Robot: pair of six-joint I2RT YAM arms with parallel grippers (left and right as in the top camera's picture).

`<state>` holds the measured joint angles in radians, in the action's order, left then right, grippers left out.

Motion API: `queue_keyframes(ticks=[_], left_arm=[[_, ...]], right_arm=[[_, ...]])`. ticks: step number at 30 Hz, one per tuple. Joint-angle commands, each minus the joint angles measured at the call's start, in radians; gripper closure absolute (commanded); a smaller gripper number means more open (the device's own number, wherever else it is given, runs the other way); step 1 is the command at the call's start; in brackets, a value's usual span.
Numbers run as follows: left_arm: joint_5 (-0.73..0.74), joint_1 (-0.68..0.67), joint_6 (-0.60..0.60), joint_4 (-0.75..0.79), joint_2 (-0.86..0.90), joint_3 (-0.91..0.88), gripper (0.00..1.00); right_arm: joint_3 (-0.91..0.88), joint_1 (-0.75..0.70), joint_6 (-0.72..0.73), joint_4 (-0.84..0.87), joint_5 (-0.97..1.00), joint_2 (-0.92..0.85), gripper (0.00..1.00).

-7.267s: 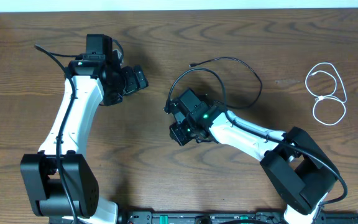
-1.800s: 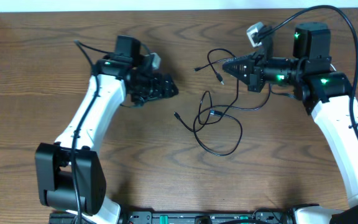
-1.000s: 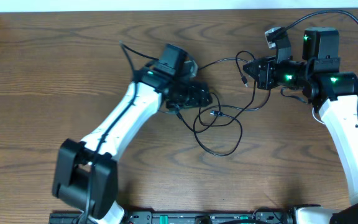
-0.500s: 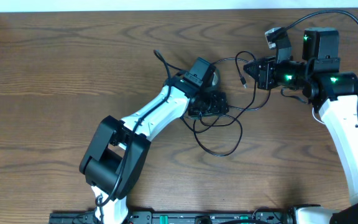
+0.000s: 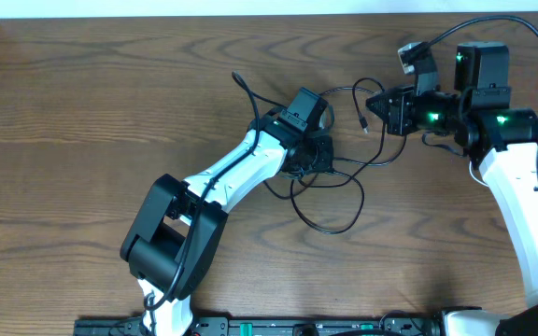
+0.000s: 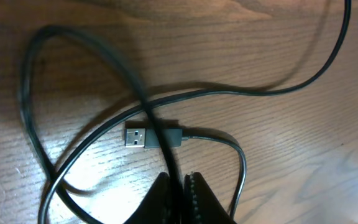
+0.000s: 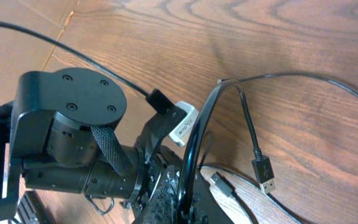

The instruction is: Untangle cables

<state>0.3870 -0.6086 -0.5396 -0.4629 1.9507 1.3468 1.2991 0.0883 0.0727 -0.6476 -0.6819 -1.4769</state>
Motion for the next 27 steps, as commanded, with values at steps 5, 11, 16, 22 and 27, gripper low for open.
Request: queue_keyframes(ticks=[5,11,16,22,27], left_arm=[[0.041,0.049,0.056,-0.003,-0.023,-0.003,0.92],[0.076,0.102,0.087,-0.002,-0.119,-0.002,0.92],[0.075,0.141,0.147,0.008,-0.245,0.0,0.92],[0.072,0.182,0.173,0.074,-0.423,0.0,0.92],[0.024,0.198,0.196,0.118,-0.555,0.0,0.92]], right_arm=[[0.002,-0.002,0.008,-0.034,0.029,-0.001,0.99],[-0.018,0.0,0.008,-0.047,0.029,-0.001,0.99],[-0.049,0.021,0.008,-0.044,0.029,-0.002,0.98],[-0.077,0.069,0.008,-0.04,0.033,-0.002,0.98],[-0.1,0.122,0.009,-0.037,0.138,-0.003,0.98]])
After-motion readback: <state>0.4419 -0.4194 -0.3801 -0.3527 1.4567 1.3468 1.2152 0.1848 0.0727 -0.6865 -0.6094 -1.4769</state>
